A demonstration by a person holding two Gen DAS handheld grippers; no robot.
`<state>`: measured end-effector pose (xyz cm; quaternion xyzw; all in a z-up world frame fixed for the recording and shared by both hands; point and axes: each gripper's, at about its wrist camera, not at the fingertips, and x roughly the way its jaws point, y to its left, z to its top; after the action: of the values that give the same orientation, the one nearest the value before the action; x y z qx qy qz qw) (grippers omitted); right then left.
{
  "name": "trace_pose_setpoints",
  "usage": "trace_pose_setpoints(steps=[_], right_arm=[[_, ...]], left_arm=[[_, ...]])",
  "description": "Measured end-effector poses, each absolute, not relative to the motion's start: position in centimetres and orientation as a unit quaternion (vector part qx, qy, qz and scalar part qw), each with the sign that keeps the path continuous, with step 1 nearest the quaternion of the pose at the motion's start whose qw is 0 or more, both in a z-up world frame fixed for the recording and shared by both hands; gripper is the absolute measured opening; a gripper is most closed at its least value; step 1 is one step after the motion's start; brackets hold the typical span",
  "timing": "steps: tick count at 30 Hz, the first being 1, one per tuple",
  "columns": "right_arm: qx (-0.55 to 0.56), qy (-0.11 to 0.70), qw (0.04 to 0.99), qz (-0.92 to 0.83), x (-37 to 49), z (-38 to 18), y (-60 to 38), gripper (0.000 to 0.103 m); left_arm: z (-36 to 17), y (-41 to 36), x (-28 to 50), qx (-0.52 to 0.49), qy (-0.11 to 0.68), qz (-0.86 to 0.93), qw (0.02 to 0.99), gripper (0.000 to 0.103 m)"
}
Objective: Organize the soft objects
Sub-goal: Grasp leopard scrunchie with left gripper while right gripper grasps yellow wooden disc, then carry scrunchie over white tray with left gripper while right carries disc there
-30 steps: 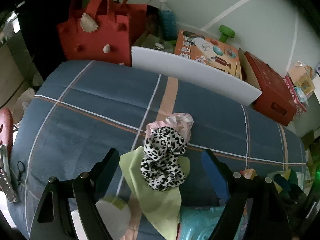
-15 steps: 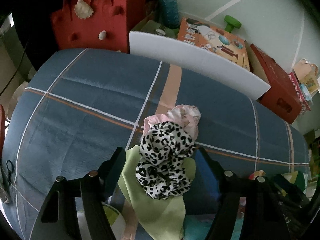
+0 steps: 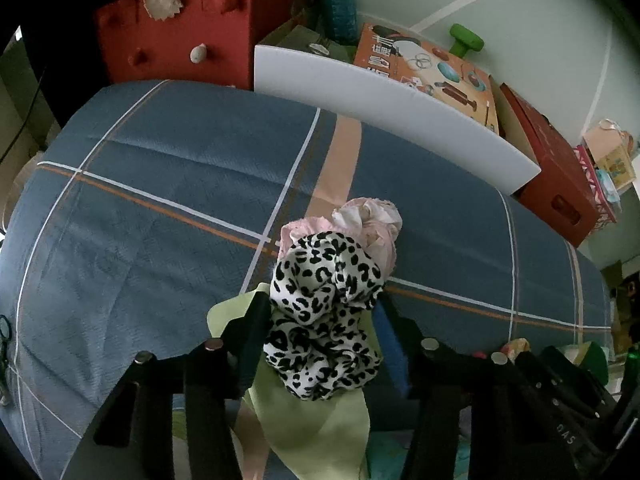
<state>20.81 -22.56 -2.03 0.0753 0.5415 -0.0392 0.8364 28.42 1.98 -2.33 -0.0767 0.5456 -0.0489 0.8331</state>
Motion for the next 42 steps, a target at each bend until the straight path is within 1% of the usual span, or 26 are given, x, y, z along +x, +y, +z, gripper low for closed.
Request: trace_pose_setpoints(steps=[6, 15, 17, 18, 19, 21, 25, 26, 28, 32, 37, 42], right_arm=[[0.052, 0.549, 0.834, -0.024, 21.0, -2.4, -21.4, 0.07], [0.037, 0.56, 0.828, -0.008, 20.9, -3.6, -20.3, 0.07], [0.039, 0.556, 0.83, -0.003, 20.8, -3.5, -20.2, 0.062], [0.044, 0.553, 0.832, 0.004, 20.8, -3.4, -20.2, 0.053], [0.049, 0.551, 0.833, 0.011, 20.8, -3.4, -20.2, 0.047], [0.042, 0.547, 0.836, 0.007, 20.8, -3.2, -19.9, 0.044], [0.053, 0.545, 0.837, 0.009, 20.9, -3.1, -20.2, 0.041], [0.054, 0.544, 0.837, 0.009, 20.9, -3.0, -20.2, 0.039], [0.059, 0.539, 0.84, 0.009, 20.9, -2.7, -20.4, 0.032], [0.068, 0.535, 0.842, 0.011, 20.8, -2.3, -20.7, 0.027], [0.071, 0.53, 0.845, 0.013, 20.5, -1.7, -20.7, 0.022], [0.076, 0.52, 0.851, 0.006, 20.0, -0.7, -21.2, 0.021]], left_arm=[[-2.3, 2.2, 28.3, -0.081, 0.543, -0.047, 0.834, 0.042], [-2.2, 2.4, 28.2, -0.085, 0.542, -0.047, 0.835, 0.041], [-2.2, 2.4, 28.2, -0.086, 0.542, -0.046, 0.835, 0.04], [-2.3, 2.4, 28.2, -0.086, 0.542, -0.047, 0.835, 0.04], [-2.2, 2.4, 28.2, -0.087, 0.542, -0.046, 0.835, 0.039], [-2.2, 2.5, 28.2, -0.089, 0.54, -0.047, 0.836, 0.034], [-2.0, 2.7, 28.2, -0.095, 0.536, -0.048, 0.838, 0.027], [-2.0, 2.7, 28.2, -0.097, 0.535, -0.048, 0.838, 0.025], [-1.9, 2.9, 28.2, -0.1, 0.533, -0.047, 0.839, 0.023], [-1.7, 3.0, 28.1, -0.102, 0.527, -0.047, 0.842, 0.017], [-1.2, 3.2, 28.0, -0.104, 0.521, -0.047, 0.846, 0.015], [-0.7, 3.5, 27.7, -0.11, 0.514, -0.044, 0.849, 0.014]])
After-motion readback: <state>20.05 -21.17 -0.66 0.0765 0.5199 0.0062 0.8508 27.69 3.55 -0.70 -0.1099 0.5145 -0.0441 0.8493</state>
